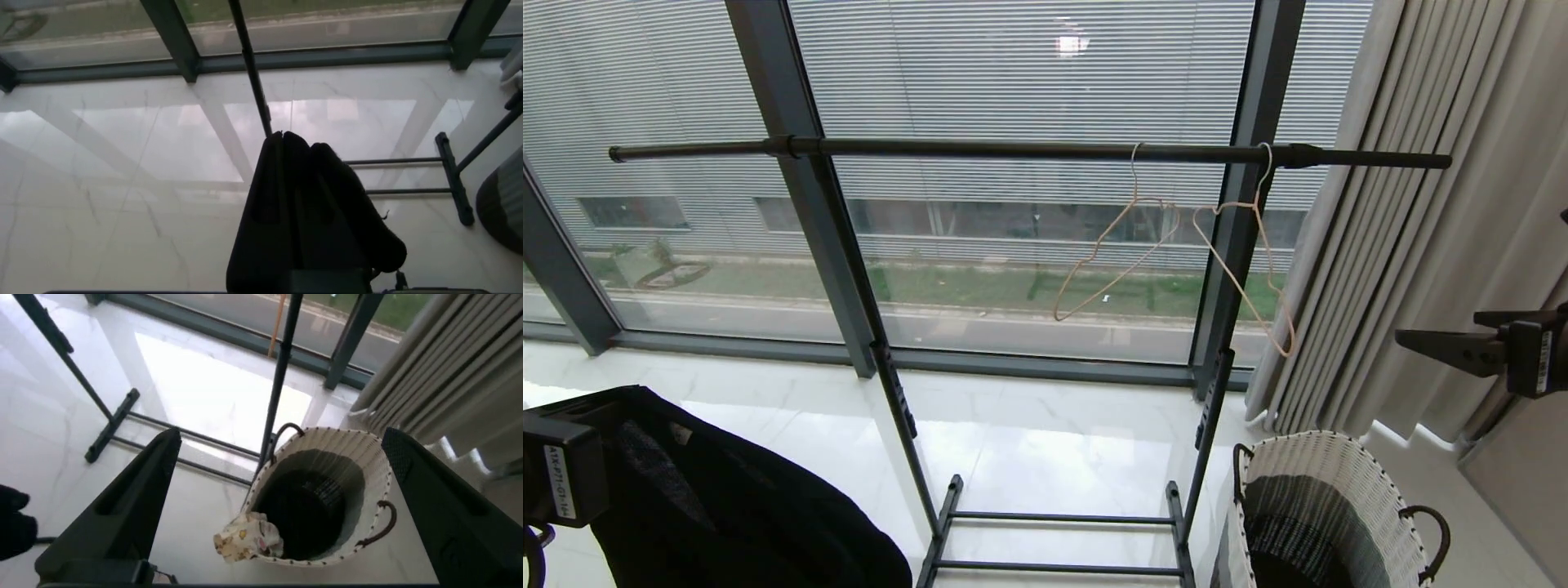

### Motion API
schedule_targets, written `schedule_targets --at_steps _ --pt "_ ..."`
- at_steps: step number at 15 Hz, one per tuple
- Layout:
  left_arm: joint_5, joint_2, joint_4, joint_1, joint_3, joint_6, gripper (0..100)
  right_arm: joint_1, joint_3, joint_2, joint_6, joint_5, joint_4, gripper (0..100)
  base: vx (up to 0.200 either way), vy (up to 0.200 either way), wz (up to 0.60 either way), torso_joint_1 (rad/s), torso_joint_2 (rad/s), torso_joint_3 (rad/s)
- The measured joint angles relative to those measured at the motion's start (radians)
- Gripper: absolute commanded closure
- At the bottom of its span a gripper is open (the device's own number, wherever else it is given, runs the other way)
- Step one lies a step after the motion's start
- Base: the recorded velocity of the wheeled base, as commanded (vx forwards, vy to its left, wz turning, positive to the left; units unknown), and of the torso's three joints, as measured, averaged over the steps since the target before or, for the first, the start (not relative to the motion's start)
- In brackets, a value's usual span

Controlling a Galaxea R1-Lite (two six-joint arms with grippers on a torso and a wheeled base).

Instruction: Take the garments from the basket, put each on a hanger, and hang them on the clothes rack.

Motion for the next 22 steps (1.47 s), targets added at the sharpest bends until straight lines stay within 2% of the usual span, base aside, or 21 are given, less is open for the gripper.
schedule_targets --at_steps 7,11,14,17,22 --pt "0.000 0.002 0.000 0.000 -0.003 0.000 100 0.022 -0.166 0.181 0.011 -0.005 -0.060 0 0.200 0.000 0.00 0.001 0.00 0.000" --pt "-0.001 0.004 -0.023 0.000 -0.002 0.000 100 0.034 -0.217 0.274 0.026 -0.011 -0.065 0 0.000 0.000 0.00 0.000 0.00 0.000" --pt "-0.001 0.004 -0.028 0.000 -0.001 0.000 100 0.064 -0.226 0.350 0.067 -0.098 -0.083 0 0.000 0.000 0.00 0.000 0.00 0.000" --pt "0.000 0.004 -0.028 0.000 0.002 0.002 100 0.092 -0.231 0.451 0.091 -0.163 -0.158 0 0.000 0.000 0.00 0.000 0.00 0.000" --pt "0.000 0.004 -0.028 0.000 0.003 0.027 100 0.103 -0.238 0.543 0.092 -0.185 -0.180 0 0.000 0.000 0.00 0.000 0.00 0.000"
